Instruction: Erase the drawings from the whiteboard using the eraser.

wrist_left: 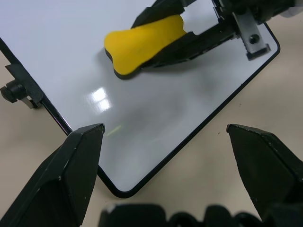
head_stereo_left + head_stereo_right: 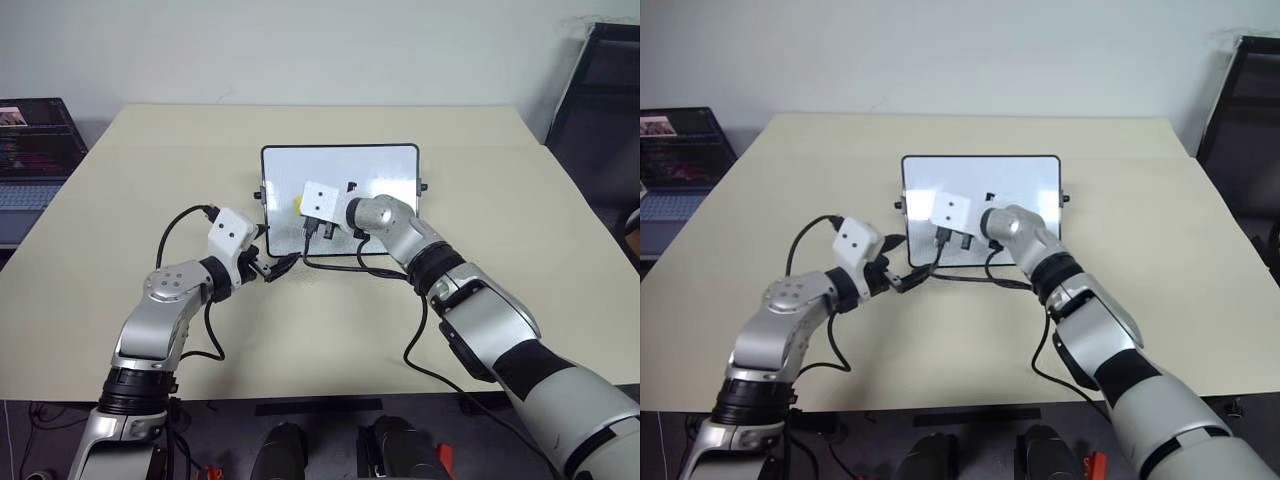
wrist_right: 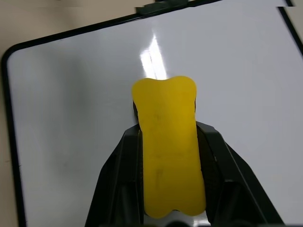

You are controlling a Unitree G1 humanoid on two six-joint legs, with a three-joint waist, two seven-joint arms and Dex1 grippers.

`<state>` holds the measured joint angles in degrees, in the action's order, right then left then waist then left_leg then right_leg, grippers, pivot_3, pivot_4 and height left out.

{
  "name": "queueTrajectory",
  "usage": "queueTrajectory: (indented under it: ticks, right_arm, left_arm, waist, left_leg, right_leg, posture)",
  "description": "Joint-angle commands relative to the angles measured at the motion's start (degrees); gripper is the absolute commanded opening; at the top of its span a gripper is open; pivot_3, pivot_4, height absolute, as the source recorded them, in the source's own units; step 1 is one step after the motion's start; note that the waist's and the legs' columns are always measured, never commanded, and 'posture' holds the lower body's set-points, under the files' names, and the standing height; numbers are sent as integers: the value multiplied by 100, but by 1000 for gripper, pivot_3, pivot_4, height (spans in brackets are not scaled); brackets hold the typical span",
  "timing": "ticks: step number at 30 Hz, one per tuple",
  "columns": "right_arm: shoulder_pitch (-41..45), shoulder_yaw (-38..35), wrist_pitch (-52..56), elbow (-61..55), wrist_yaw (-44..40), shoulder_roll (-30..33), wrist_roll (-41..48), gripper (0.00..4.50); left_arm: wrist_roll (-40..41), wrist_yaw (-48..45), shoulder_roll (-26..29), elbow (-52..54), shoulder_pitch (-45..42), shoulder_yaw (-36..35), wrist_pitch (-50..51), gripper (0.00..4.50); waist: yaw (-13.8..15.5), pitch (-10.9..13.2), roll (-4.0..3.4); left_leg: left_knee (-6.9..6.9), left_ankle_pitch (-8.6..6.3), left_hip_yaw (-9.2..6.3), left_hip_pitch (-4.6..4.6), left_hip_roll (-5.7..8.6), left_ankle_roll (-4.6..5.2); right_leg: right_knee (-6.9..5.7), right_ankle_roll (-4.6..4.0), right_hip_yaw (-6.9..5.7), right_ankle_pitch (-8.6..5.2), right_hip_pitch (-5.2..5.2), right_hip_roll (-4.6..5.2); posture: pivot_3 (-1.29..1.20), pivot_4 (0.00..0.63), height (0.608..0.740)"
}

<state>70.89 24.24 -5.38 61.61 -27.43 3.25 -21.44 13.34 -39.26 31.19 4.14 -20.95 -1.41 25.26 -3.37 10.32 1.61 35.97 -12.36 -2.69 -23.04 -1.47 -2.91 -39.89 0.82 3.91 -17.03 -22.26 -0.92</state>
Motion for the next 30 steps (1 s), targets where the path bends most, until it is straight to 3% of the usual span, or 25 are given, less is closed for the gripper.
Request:
queueTrajectory:
  ticks: [1,12,20,24,30]
  right_arm:
    - [154,-142,55,39,4,218,-17,1123]
    - [-455,-98,309,-500,-558,918,-51,1123]
    - [-723,-265,432,-1172,-580,1050,98,1122]
    - [-1299,-933,1037,-2862,-550,1036,714,1122]
    - [-2731,-1616,2588,-5733,-571,1449,966,1122]
  left_arm:
    - [24,28,-24,190,-80,4,-20,4500]
    - [-9,-43,-92,-28,-160,62,-141,4500]
    - [15,-33,-98,-75,-150,45,-200,4500]
    - [8,-28,-74,-65,-90,24,-228,4500]
    - [30,-243,-164,-252,-402,176,-435,4500]
  waist:
    - [1,0,0]
    - [60,-1,1]
    - [64,-1,1]
    - [78,0,1]
    - [109,1,-1]
  left_leg:
    - [0,0,0,0,0,0]
    - [4,0,-6,3,6,0]
    - [7,1,-8,6,5,0]
    - [5,0,-14,-4,5,0]
    - [1,0,-25,-42,1,-1]
  right_leg:
    - [0,0,0,0,0,0]
    - [3,1,-2,-1,12,2]
    - [1,1,-2,-1,16,2]
    - [9,1,-2,-1,12,3]
    - [27,0,-15,-1,-14,2]
  posture:
    - [0,150,740]
    - [0,150,740]
    - [0,150,740]
    - [0,150,740]
    - [0,150,740]
